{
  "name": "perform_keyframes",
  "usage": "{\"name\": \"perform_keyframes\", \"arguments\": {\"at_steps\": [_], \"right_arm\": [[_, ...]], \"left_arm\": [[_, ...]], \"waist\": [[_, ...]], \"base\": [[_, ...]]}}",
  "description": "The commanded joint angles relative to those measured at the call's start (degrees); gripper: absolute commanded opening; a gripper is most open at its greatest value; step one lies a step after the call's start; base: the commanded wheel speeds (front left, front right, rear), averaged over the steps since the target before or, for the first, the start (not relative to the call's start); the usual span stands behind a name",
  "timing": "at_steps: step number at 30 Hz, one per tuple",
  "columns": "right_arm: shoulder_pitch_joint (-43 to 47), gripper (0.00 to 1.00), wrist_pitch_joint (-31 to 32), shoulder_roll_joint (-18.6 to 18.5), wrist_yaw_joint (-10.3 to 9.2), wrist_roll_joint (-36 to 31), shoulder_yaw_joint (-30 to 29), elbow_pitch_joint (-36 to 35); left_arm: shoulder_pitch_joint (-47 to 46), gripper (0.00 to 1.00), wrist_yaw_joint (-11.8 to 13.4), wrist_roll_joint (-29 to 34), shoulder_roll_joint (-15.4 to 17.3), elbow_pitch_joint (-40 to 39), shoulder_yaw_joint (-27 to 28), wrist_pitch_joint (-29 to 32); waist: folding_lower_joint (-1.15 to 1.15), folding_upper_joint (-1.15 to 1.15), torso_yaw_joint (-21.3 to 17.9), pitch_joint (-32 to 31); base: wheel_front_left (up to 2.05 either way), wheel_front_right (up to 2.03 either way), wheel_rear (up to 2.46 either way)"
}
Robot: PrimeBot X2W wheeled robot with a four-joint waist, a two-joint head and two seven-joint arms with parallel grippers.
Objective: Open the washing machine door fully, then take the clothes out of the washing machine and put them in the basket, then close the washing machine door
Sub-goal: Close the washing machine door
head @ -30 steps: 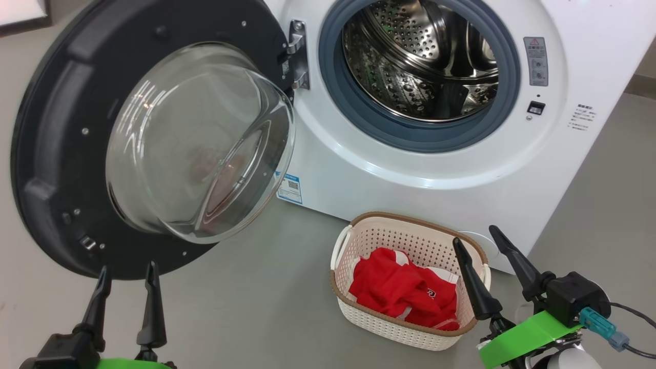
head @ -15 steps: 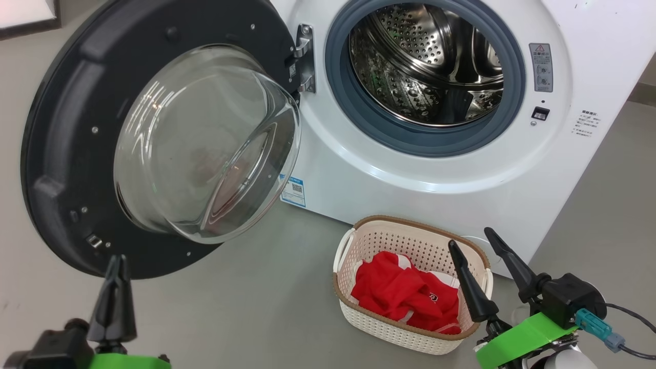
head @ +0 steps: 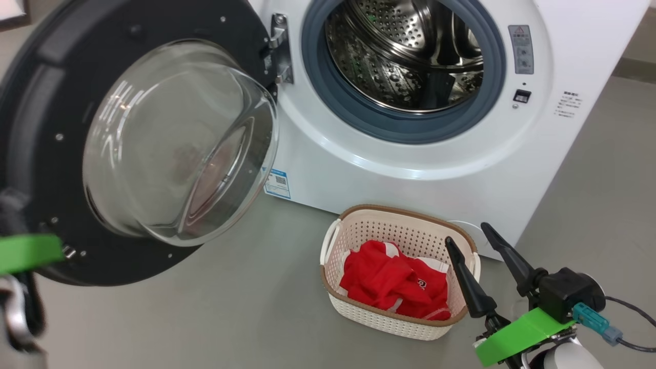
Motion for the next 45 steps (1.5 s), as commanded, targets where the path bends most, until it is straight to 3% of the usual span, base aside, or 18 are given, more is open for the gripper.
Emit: {"name": "perform_keyframes", "arguments": {"at_steps": [1, 9, 13, 22, 29, 45], "right_arm": [[-2.91, 1.00, -0.37, -0.91, 0.36, 0.74, 1.32, -1.29], [-4.32, 1.00, -0.37, -1.61, 0.36, 0.90, 2.34, -0.91], [-4.66, 1.00, -0.37, -1.97, 0.36, 0.93, 2.39, -0.72], [-5.23, 1.00, -0.37, -2.51, 0.36, 0.96, 2.66, -0.54], [-5.39, 1.00, -0.37, -2.59, 0.36, 0.97, 2.60, -0.55], [-5.86, 1.00, -0.37, -2.64, 0.36, 0.94, 2.78, -0.40]], "left_arm": [[-4.13, 0.00, 0.97, 0.13, 2.83, 0.25, 3.23, -0.26], [-14.74, 0.00, 2.88, -5.41, 6.28, 18.56, 10.63, 0.73], [-19.16, 0.00, 2.05, -11.03, 7.38, 26.58, 14.27, 4.42], [-27.92, 0.00, -0.15, -23.31, 11.32, 43.77, 21.12, 21.37], [-29.75, 0.00, -2.49, -28.81, 13.02, 48.21, 23.97, 29.23], [-28.43, 0.00, -8.05, -36.66, 12.50, 50.12, 24.27, 41.52]], "waist": [[0.00, 0.00, -1.34, 1.09], [0.00, 0.00, -3.87, 2.45], [0.00, 0.00, -4.56, 2.89], [0.00, 0.00, -5.69, 4.09], [0.00, 0.00, -5.90, 4.76], [0.00, 0.00, -5.06, 5.33]], "base": [[0.00, 0.00, 0.00], [0.00, 0.00, 0.00], [0.00, 0.00, 0.00], [0.00, 0.00, 0.00], [0.00, 0.00, 0.00], [0.00, 0.00, 0.00]]}}
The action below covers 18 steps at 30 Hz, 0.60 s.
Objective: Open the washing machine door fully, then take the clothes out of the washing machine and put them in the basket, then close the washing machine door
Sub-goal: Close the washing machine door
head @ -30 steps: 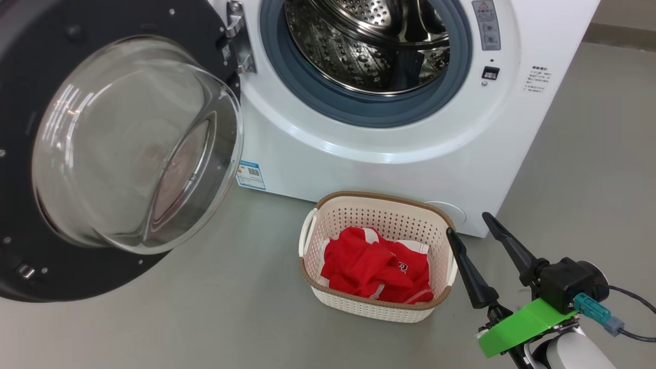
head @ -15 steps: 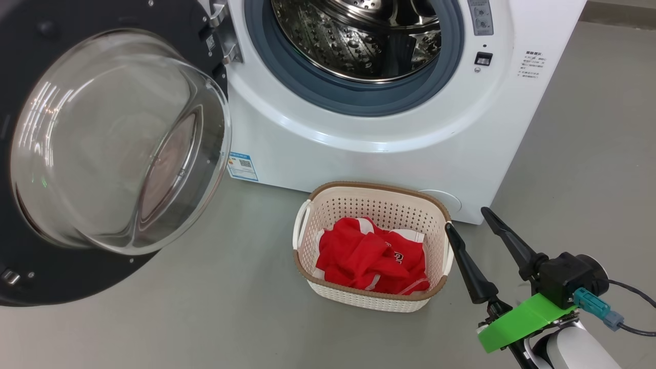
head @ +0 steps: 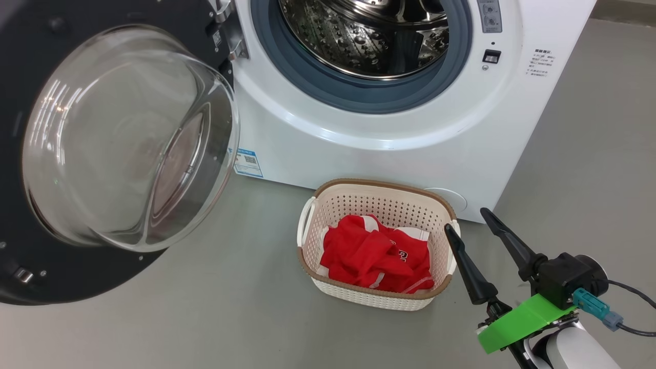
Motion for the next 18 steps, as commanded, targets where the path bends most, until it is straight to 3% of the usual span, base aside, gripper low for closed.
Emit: {"name": "perform_keyframes", "arguments": {"at_steps": [1, 18], "right_arm": [[-2.22, 1.00, -0.37, -0.40, 0.36, 0.92, 0.97, -1.28], [-1.68, 1.00, -0.37, 0.41, 0.36, 0.83, -0.79, -1.15]], "left_arm": [[0.82, 0.00, -1.05, -1.59, 1.39, -1.49, -0.47, 1.85], [10.36, 0.00, -1.30, -17.13, -4.84, -16.31, -3.84, 10.85]], "waist": [[0.00, 0.00, 0.04, 0.11], [0.00, 0.00, 0.62, 0.03]], "base": [[0.00, 0.00, 0.00], [0.00, 0.00, 0.00]]}}
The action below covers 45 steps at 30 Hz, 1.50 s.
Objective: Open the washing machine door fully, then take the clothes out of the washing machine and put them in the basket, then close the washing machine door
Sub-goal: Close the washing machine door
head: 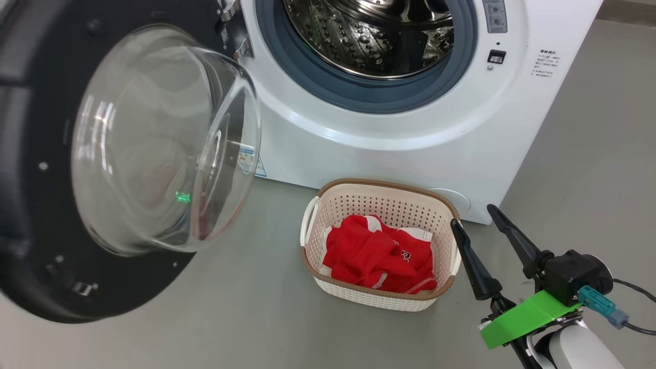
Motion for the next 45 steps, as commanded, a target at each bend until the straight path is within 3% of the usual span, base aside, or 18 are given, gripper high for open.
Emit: {"name": "perform_keyframes", "arguments": {"at_steps": [1, 11, 20, 45], "right_arm": [[-1.60, 1.00, -0.37, -0.03, 0.36, 0.53, 0.71, -1.21], [-0.80, 1.00, -0.37, 0.93, 0.36, 0.69, 0.43, -1.12], [-0.20, 1.00, -0.37, 1.32, 0.36, 0.82, 0.01, -1.21], [-0.68, 1.00, -0.37, 2.17, 0.36, 0.65, -0.60, -1.34]], "left_arm": [[1.52, 0.00, -0.64, -0.92, 1.04, -2.37, -0.47, 1.34], [6.97, 0.00, -0.43, -5.40, -5.29, -13.23, -1.39, 4.87], [11.86, 0.00, 2.67, -7.26, -9.74, -24.48, -2.54, 7.38], [21.30, 0.00, 8.16, -17.68, -11.53, -39.15, -11.01, 5.29]], "waist": [[0.00, 0.00, 0.06, -0.14], [0.00, 0.00, -0.10, -0.96], [0.00, 0.00, -1.15, -1.56], [0.00, 0.00, -6.69, -0.92]], "base": [[0.00, 0.00, 0.00], [0.00, 0.00, 0.00], [0.00, 0.00, 0.00], [0.00, 0.00, 0.00]]}}
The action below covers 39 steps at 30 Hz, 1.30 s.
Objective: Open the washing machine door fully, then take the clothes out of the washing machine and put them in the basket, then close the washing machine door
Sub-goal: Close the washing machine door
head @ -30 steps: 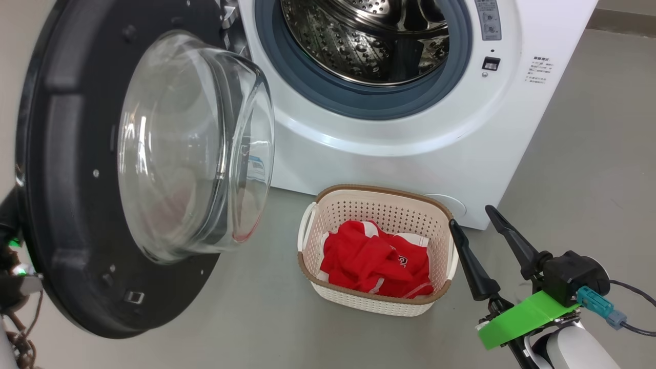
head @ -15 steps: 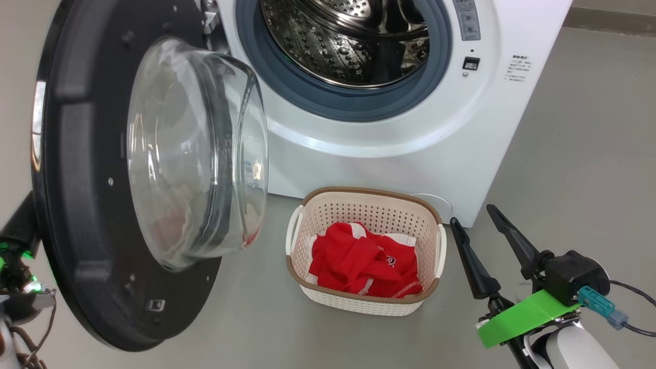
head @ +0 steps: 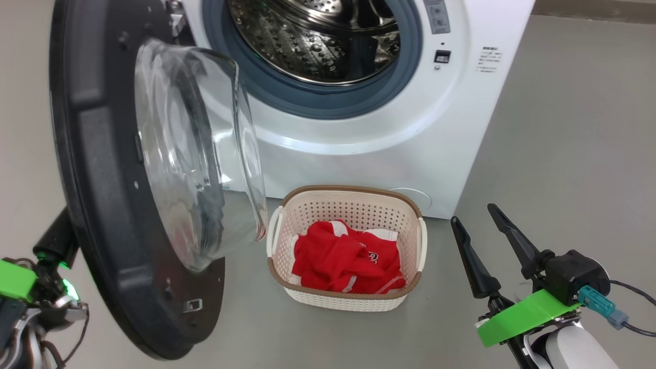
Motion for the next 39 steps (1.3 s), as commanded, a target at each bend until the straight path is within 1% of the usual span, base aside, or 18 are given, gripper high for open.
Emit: {"name": "perform_keyframes", "arguments": {"at_steps": [1, 5, 20, 28, 36, 37, 38, 39], "right_arm": [[-0.97, 1.00, -0.37, -0.10, 0.36, 0.66, 0.96, -1.48], [-1.17, 1.00, -0.37, -0.16, 0.36, 0.64, 0.87, -1.49], [-1.45, 1.00, -0.37, -0.18, 0.36, 0.57, 0.70, -1.65], [-1.69, 1.00, -0.37, -0.07, 0.36, 0.60, 0.72, -1.82], [-1.86, 1.00, -0.37, -0.06, 0.36, 0.62, 0.56, -1.73], [-1.85, 1.00, -0.37, -0.05, 0.36, 0.61, 0.54, -1.74], [-1.82, 1.00, -0.37, -0.03, 0.36, 0.61, 0.52, -1.74], [-1.78, 1.00, -0.37, -0.01, 0.36, 0.62, 0.49, -1.75]], "left_arm": [[0.06, 0.00, 0.16, -0.58, 1.11, -2.36, 0.18, 0.45], [1.49, 0.00, 0.64, -1.92, 1.11, -4.19, -1.47, -0.41], [3.93, 0.00, 0.61, -4.56, 1.11, -7.02, -4.88, -2.09], [3.91, 0.00, -0.07, -5.75, 1.11, -6.90, -5.78, -2.32], [4.11, 0.00, -1.15, -5.51, 1.21, -6.82, -5.99, -3.28], [4.30, 0.12, -1.46, -4.90, 1.44, -6.80, -5.78, -3.80], [4.51, 0.47, -1.90, -3.95, 1.77, -6.80, -5.61, -4.54], [4.74, 1.00, -2.44, -2.88, 2.03, -6.81, -5.45, -5.43]], "waist": [[0.00, 0.00, -0.52, 0.03], [0.00, 0.00, -2.04, 0.09], [0.00, 0.00, -5.91, 0.54], [0.00, 0.00, -7.07, 1.14], [0.00, 0.00, -7.17, 1.43], [0.00, 0.00, -7.12, 1.43], [0.00, 0.00, -7.06, 1.41], [0.00, 0.00, -6.98, 1.39]], "base": [[0.00, 0.00, 0.00], [0.00, 0.00, 0.00], [0.00, 0.00, 0.00], [0.00, 0.00, 0.00], [0.00, 0.00, 0.00], [0.00, 0.00, 0.00], [0.00, 0.00, 0.00], [0.00, 0.00, 0.00]]}}
